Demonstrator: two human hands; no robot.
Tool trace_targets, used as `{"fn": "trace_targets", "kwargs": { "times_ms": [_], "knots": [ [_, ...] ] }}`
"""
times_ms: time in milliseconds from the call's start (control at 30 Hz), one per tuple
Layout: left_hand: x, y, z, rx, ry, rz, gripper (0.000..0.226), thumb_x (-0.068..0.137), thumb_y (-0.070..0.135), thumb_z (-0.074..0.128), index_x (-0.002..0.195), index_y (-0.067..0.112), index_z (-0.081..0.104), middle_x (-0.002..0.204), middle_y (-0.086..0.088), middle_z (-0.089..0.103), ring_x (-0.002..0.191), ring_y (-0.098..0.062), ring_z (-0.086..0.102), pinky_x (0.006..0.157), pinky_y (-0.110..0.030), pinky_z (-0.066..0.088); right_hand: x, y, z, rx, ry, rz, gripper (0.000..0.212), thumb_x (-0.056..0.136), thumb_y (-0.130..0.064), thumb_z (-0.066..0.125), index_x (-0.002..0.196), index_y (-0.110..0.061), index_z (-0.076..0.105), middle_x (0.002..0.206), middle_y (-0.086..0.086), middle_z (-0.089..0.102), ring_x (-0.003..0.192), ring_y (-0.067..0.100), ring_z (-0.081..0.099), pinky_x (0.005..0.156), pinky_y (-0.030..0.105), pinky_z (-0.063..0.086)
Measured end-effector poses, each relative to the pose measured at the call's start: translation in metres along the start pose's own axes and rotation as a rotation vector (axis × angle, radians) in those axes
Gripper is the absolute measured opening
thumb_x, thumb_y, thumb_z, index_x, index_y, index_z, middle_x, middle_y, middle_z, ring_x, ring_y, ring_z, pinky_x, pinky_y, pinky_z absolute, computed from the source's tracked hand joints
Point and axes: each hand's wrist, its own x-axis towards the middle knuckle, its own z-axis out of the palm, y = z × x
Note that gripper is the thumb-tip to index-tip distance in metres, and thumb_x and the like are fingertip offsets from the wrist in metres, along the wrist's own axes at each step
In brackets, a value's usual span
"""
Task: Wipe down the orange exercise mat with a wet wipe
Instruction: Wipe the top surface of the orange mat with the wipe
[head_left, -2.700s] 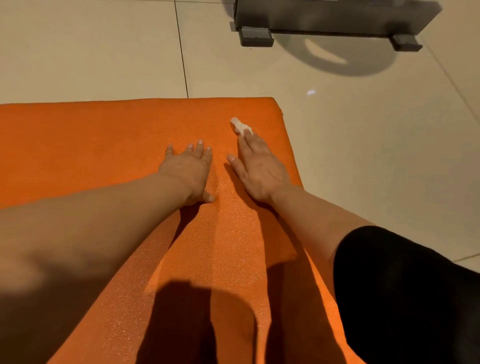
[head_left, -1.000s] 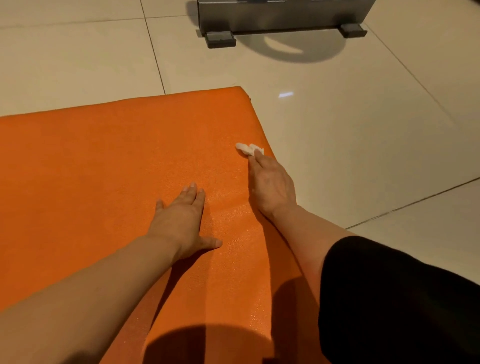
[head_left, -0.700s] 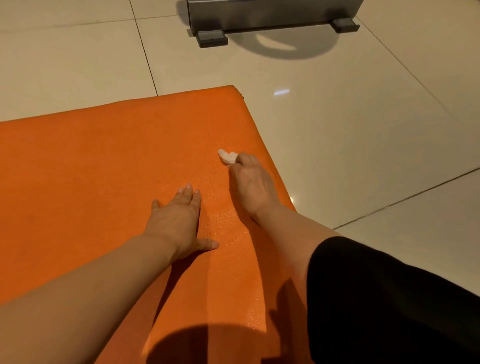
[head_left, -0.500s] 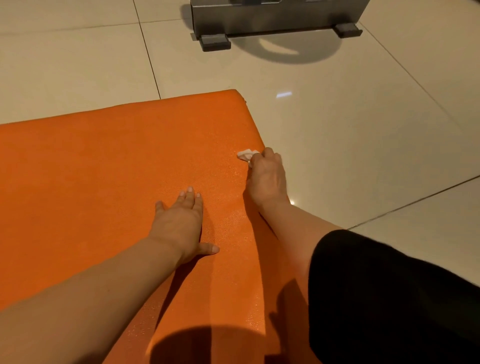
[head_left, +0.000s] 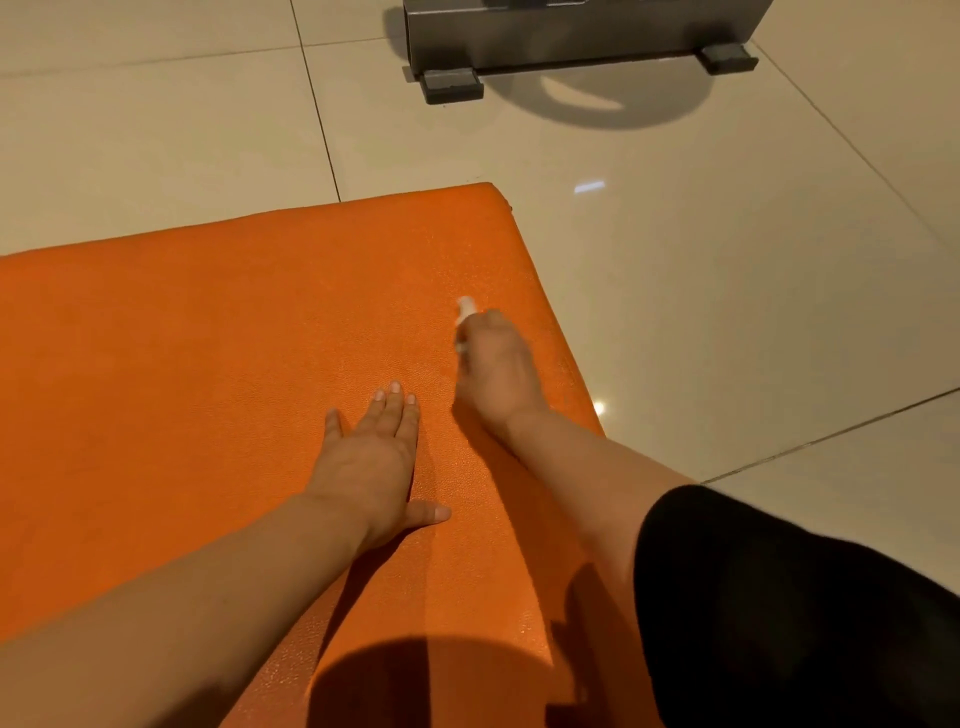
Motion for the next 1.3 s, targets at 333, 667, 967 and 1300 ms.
{"fn": "trace_targets", "kwargs": {
  "times_ms": [333, 667, 967, 1300],
  "knots": [
    [0.001, 0.001, 0.0, 0.0, -0.025, -0.011, 0.117, 0.081, 0.072, 0.049, 0.149, 0.009, -0.022, 0.155, -0.012, -0.029, 0.147, -0.023, -0.016, 0.116, -0.06, 0.002, 0.024, 0.037, -0.026, 0.011, 0.139, 0.294, 0.041, 0.087, 0.008, 0.05, 0.126, -0.003, 0.056, 0.118, 0.017, 0.049, 0.106, 0.032, 0.051, 0.074, 0.024, 0.03],
    [0.001, 0.001, 0.001, -0.054, -0.022, -0.025, 0.118, 0.081, 0.069, 0.053, 0.148, 0.01, -0.024, 0.155, -0.009, -0.031, 0.146, -0.021, -0.019, 0.116, -0.06, -0.001, 0.027, 0.056, -0.031, -0.065, 0.126, 0.209, 0.027, 0.091, -0.001, 0.051, 0.118, -0.001, 0.055, 0.118, 0.019, 0.051, 0.101, 0.033, 0.053, 0.072, 0.026, 0.029],
    [0.002, 0.005, -0.003, -0.028, -0.032, -0.046, 0.12, 0.08, 0.07, 0.054, 0.148, 0.007, -0.022, 0.156, -0.011, -0.028, 0.147, -0.023, -0.016, 0.114, -0.064, 0.001, -0.021, 0.017, -0.005, -0.08, -0.06, -0.168, 0.016, 0.09, -0.003, 0.057, 0.105, -0.001, 0.06, 0.107, 0.017, 0.054, 0.094, 0.034, 0.054, 0.07, 0.031, 0.034],
    [0.001, 0.007, 0.0, -0.1, -0.003, -0.029, 0.12, 0.081, 0.064, 0.059, 0.148, 0.007, -0.023, 0.155, -0.012, -0.03, 0.147, -0.025, -0.017, 0.119, -0.051, 0.007, -0.049, 0.013, -0.007, -0.077, 0.031, -0.115, 0.025, 0.085, -0.002, 0.057, 0.11, 0.002, 0.062, 0.107, 0.017, 0.053, 0.096, 0.033, 0.051, 0.077, 0.032, 0.041]
  ]
}}
